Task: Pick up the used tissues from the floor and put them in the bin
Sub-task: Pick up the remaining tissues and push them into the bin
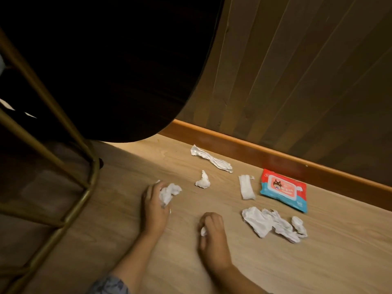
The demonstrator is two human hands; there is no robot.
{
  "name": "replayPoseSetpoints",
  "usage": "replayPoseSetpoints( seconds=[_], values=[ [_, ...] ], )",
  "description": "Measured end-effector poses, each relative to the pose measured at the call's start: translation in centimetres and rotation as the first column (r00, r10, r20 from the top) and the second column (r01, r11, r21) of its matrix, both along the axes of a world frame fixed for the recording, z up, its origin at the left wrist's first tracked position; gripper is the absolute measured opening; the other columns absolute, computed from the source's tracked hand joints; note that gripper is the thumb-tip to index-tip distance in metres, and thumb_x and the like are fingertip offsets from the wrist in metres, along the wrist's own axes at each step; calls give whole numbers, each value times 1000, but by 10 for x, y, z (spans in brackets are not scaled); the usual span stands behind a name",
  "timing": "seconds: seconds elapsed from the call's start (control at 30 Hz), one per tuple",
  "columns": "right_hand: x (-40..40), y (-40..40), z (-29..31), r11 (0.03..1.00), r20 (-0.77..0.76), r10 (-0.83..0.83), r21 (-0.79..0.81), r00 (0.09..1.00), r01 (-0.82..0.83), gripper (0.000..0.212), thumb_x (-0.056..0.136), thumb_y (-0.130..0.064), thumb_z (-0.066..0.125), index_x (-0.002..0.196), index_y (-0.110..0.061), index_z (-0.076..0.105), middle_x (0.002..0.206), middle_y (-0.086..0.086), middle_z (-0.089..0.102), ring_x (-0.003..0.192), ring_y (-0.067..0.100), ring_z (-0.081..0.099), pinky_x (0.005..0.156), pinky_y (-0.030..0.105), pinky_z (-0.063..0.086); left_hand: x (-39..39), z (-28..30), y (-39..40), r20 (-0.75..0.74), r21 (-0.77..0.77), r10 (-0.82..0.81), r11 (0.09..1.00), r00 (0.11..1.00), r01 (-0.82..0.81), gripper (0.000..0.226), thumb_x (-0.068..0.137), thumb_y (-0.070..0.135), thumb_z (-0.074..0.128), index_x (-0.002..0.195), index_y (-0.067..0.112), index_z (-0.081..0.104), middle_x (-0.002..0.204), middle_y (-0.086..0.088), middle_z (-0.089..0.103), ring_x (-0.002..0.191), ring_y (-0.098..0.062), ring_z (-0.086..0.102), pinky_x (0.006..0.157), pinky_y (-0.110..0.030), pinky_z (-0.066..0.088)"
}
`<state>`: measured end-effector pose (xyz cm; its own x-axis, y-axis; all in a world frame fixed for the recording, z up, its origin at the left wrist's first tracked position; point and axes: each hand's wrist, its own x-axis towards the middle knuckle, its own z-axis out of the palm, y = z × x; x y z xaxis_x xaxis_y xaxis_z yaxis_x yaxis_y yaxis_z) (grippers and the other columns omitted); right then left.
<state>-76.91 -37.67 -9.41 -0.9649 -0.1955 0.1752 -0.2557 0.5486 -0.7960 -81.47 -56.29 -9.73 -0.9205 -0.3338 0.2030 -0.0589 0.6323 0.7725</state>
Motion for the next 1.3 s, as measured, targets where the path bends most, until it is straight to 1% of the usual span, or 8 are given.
replayPoseSetpoints(
  seconds=[0.17,0.4,0.57,0.73,0.87,0.97,1.07,1.3],
  values=[
    [-40,61,30,985,-53,-174,-8,983,174,30,74,-13,37,90,-14,62,99,-3,54,100,12,49,86,19,38,-35,17,29,20,245,-52,969,998,45,28,82,-6,64,104,9,69,123,-4,55,101,1,58,79,-10,48],
    [-45,118,22,759,-24,-624,217,781,613,26,94,-32,45,106,-20,64,131,6,50,127,28,41,103,35,29,-78,8,84,167,-28,-368,926,915,377,34,60,30,85,85,10,72,129,-3,59,124,-22,39,97,-13,21],
    [-12,123,-2,620,109,-686,604,719,500,58,81,-73,51,126,-36,52,154,3,28,147,33,6,104,48,-31,-47,-12,92,70,-63,-372,924,926,376,20,71,15,79,87,7,70,113,-10,67,122,-30,52,100,-20,32],
    [20,120,3,895,81,-427,176,901,409,29,78,-4,68,102,-19,62,119,-10,41,121,23,46,98,6,23,-9,3,106,22,-10,-376,926,926,377,21,70,21,76,73,20,56,78,5,61,77,-16,56,71,-36,48],
    [35,127,21,956,18,-283,80,959,281,42,72,-2,54,103,-29,60,114,-10,52,111,12,52,94,9,34,10,26,123,66,150,-268,955,961,256,40,71,22,78,108,27,63,96,10,66,85,-6,59,75,-23,47],
    [36,150,42,950,-19,-313,15,950,313,40,71,-5,50,98,-28,67,103,-12,54,98,6,56,84,14,42,10,55,141,19,103,-354,931,935,351,4,72,27,67,70,25,64,74,13,58,67,-4,54,61,-23,42],
    [24,186,72,950,-47,-297,84,954,300,30,72,-4,52,90,-18,70,92,-5,56,85,6,56,74,18,45,-1,90,167,-7,26,-452,891,892,452,25,66,32,62,54,19,44,62,5,47,55,-11,46,53,-25,34],
    [-22,295,213,779,-217,-29,606,976,158,12,81,-31,62,82,-19,61,85,0,59,75,21,59,56,33,48,-48,211,258,-129,-214,-562,820,817,530,30,72,43,79,72,17,63,92,5,55,75,-7,56,64,-20,45]
  ],
)
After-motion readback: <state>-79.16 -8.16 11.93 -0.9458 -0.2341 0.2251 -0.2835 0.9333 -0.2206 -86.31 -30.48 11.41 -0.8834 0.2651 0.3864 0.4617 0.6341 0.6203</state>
